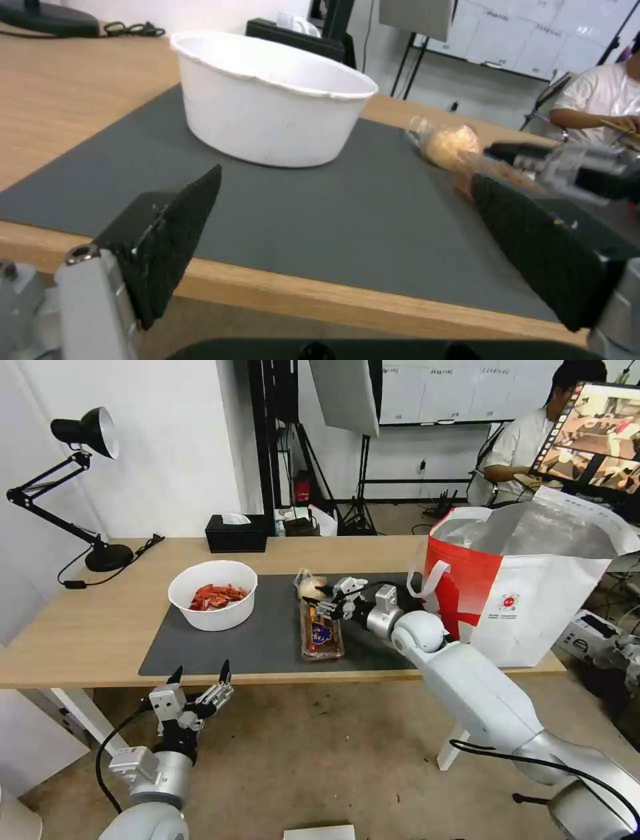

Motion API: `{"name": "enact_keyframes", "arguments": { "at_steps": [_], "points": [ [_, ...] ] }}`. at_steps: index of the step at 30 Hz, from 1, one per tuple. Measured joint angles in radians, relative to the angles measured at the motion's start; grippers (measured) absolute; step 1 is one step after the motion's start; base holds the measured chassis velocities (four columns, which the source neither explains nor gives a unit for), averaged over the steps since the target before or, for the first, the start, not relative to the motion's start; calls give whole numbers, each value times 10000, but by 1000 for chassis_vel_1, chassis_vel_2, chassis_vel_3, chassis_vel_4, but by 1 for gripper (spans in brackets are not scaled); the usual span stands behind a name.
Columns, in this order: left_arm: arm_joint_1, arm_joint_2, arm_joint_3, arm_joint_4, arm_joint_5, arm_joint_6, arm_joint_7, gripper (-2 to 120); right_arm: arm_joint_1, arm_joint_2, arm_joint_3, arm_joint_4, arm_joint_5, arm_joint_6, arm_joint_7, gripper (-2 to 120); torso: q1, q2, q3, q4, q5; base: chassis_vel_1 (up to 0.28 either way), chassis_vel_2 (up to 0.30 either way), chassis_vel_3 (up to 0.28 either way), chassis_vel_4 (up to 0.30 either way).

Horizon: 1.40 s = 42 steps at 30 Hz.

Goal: Pick up the trash from the table and place it into the takeout bag.

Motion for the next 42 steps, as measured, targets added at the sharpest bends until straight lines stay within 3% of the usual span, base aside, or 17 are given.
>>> {"name": "enact_keyframes", "arguments": {
  "at_steps": [6, 10, 14, 17, 25, 28, 29, 32, 33, 36, 42],
  "points": [
    [76, -81, -8, -75, -18, 26, 15, 100, 3, 57, -21, -132, -32, -21, -154, 5, -1, 0, -1, 0, -1, 0, 0, 0, 0],
    [101, -119, 0, -97, -26, 26, 29, 100, -2, 70, -67, -109, -7, -38, -70, 0, -1, 0, -1, 0, -1, 0, 0, 0, 0],
    [198, -70, 165, -239, -1169, 52, 280, 100, -52, 72, -76, -41, 55, -53, 170, 0, -1, 0, -1, 0, -1, 0, 0, 0, 0],
    [98, 256, 277, -420, -2605, 377, 367, 100, -122, 2, -72, 99, 225, -56, 347, 0, -1, 0, -1, 0, -1, 0, 0, 0, 0],
    [-522, 1047, 419, -731, -4895, 1458, -24, 100, -253, -184, -18, 404, 377, -73, 508, 0, -1, 0, -1, 0, -2, 0, 0, 0, 0],
    [-1133, 1702, 409, -655, -7230, 2234, -509, 100, -344, -330, -3, 616, 450, -84, 671, 0, -1, 0, -1, 0, -2, 0, 0, 0, 0],
    [-1133, 1702, 409, -655, -7230, 2234, -509, 100, -344, -330, -3, 616, 450, -84, 671, 0, -1, 0, -1, 0, -2, 0, 0, 0, 0],
    [-1703, 2241, 153, -452, -10052, 2994, -1229, 100, -467, -396, 14, 702, 462, -96, 725, 0, -1, 0, -1, 0, -3, 0, 0, 0, 0],
    [-1703, 2241, 153, -452, -10052, 2994, -1229, 100, -467, -396, 14, 702, 462, -96, 725, 0, -1, 0, -1, 0, -3, 0, 0, 0, 0],
    [-2172, 2782, 92, -55, -11679, 3312, -1500, 100, -584, -407, 36, 732, 459, -102, 786, 0, -1, 0, -1, 0, -3, 0, 0, 0, 0],
    [-2960, 3336, 426, 723, -12433, 3523, -1507, 100, -615, -425, 52, 755, 459, -104, 818, 0, -1, 0, 0, -1, -3, 0, 0, 0, 0]
  ]
}}
